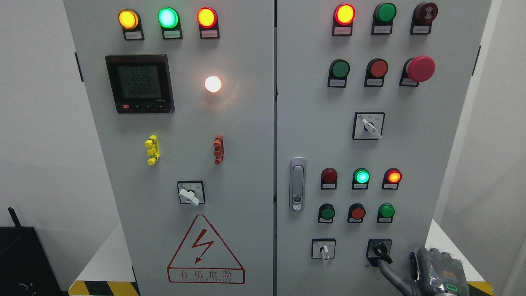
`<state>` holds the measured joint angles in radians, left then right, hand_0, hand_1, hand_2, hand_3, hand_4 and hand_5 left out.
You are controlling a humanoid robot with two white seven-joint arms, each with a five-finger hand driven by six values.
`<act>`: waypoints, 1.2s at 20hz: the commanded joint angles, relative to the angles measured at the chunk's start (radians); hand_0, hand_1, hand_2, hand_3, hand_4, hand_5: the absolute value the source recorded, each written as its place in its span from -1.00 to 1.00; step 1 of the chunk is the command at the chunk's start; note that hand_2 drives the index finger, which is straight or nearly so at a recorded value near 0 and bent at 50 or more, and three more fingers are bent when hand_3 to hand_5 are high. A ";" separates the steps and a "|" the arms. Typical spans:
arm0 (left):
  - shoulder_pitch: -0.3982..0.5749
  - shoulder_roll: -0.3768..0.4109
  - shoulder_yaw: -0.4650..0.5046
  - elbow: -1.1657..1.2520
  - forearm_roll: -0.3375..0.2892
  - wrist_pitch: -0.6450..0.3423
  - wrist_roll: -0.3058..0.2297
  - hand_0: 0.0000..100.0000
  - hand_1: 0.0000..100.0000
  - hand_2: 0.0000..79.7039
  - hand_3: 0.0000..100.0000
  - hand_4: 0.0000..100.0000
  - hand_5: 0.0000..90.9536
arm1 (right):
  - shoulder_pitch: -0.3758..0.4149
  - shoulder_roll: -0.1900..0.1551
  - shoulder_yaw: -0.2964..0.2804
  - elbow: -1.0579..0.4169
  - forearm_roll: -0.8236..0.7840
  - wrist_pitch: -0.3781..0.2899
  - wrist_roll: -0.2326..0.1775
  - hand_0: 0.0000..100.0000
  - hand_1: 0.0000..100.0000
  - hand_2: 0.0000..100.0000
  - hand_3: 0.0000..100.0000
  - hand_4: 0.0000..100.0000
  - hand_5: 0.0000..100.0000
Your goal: Flip black knob to close circuit
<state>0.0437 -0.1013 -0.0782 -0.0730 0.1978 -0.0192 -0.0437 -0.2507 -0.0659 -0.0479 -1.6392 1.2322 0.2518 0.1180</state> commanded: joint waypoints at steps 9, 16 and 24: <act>0.001 0.000 0.000 0.001 0.000 0.001 0.001 -0.76 0.11 -1.00 -1.00 -1.00 -1.00 | 0.214 0.077 -0.003 -0.157 -0.268 -0.084 -0.027 -1.00 -1.00 0.56 1.00 0.66 0.70; 0.001 0.000 0.000 -0.001 0.000 0.001 0.001 -0.76 0.11 -1.00 -1.00 -1.00 -1.00 | 0.415 0.093 -0.187 -0.404 -1.131 -0.252 0.188 -1.00 -1.00 -0.94 -0.65 -0.82 -1.00; -0.001 0.000 0.000 -0.001 0.000 0.001 0.001 -0.76 0.11 -1.00 -1.00 -1.00 -1.00 | 0.565 0.103 -0.290 -0.438 -1.605 -0.264 0.273 -1.00 -1.00 -1.00 -1.00 -1.00 -1.00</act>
<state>0.0437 -0.1013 -0.0782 -0.0729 0.1979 -0.0192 -0.0437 0.2016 0.0106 -0.2000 -1.9390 -0.0136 -0.0071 0.3553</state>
